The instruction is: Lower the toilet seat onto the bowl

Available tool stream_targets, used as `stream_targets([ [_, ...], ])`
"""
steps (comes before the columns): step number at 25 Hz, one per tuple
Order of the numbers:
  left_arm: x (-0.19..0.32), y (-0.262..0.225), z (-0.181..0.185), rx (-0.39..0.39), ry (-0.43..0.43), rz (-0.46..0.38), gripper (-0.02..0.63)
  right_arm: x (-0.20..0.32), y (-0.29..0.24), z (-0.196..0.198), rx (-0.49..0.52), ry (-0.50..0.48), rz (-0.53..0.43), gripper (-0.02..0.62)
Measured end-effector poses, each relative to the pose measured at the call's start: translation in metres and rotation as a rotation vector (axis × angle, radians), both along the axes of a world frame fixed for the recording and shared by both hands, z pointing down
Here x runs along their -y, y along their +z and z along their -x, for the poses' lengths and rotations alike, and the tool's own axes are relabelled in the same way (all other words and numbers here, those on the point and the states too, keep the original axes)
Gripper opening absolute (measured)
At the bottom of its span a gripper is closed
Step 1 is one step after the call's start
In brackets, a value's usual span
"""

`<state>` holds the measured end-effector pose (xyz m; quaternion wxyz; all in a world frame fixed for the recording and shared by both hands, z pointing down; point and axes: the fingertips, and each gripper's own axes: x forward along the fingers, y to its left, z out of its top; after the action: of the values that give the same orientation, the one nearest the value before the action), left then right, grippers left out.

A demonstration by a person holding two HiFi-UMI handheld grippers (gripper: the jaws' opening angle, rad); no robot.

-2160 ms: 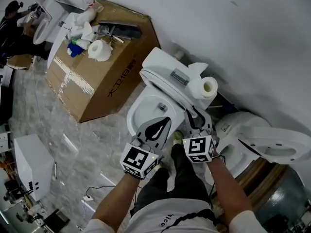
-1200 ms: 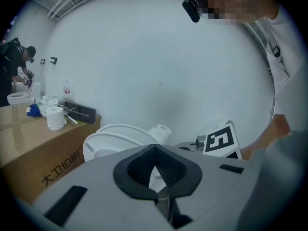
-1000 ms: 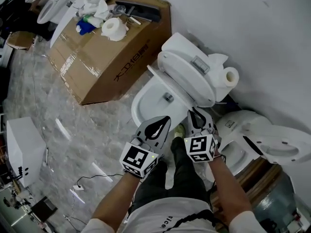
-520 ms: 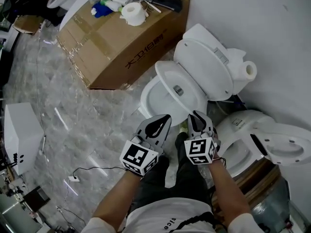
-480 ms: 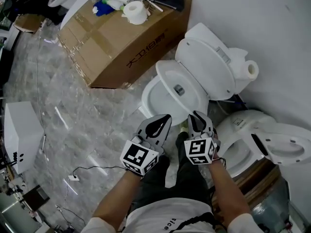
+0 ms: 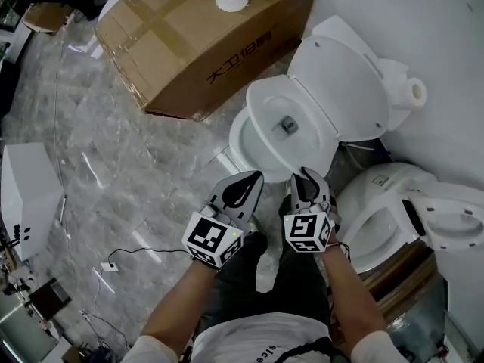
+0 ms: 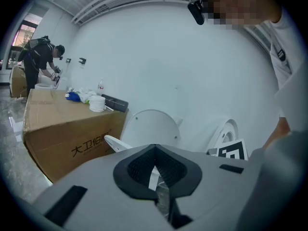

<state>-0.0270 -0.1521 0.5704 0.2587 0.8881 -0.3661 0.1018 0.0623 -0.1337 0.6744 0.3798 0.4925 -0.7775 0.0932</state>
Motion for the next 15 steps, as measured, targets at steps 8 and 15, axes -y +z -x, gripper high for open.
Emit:
stream_targets([
  [8,-0.012,0.035,0.033,0.0,-0.039,0.008,0.011,-0.028,0.047,0.04,-0.022,-0.047,0.012,0.089],
  [15,-0.028,0.075,0.058,0.008,-0.063,0.031,0.011,-0.046,0.093,0.07,-0.036,-0.096,0.033,0.109],
])
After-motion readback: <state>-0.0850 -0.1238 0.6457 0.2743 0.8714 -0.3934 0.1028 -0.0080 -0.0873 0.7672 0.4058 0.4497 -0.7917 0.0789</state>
